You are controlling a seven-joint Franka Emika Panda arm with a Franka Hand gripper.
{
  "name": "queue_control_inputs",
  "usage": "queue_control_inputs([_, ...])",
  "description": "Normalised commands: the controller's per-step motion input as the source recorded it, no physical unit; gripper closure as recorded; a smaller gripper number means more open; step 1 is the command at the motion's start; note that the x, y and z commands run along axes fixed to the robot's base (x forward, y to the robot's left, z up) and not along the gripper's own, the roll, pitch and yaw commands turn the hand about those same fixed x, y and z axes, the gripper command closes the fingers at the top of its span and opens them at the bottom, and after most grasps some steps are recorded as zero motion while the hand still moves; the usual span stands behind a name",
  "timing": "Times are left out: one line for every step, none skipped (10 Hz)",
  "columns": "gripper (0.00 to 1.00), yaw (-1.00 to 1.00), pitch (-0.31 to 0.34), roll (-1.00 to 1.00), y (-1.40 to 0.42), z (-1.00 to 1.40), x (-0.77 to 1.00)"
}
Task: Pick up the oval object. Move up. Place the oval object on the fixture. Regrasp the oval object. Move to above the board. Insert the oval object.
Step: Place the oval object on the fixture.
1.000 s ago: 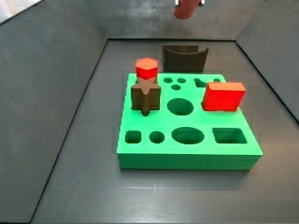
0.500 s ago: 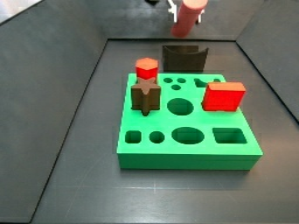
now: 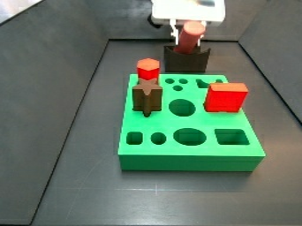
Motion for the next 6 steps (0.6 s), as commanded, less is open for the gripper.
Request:
queue_control_inputs([1.00, -0.16, -0.011, -0.17, 0.08, -0.47, 0.12])
queue_control_inputs([1.00, -0.14, -0.023, -0.14, 0.10, -0.39, 0.11])
queue_control_inputs([1.00, -0.11, -0.052, -0.12, 0.13, -0.34, 0.07])
queue_control_inputs([1.00, -0.09, -0.051, -0.11, 0.12, -0.34, 0.07])
queue_control_inputs([1.00, -0.07, -0.050, -0.12, 0.12, -0.35, 0.07])
queue_control_inputs([1.00, 0.00, 0.000, 0.00, -0.50, -0.17, 0.00])
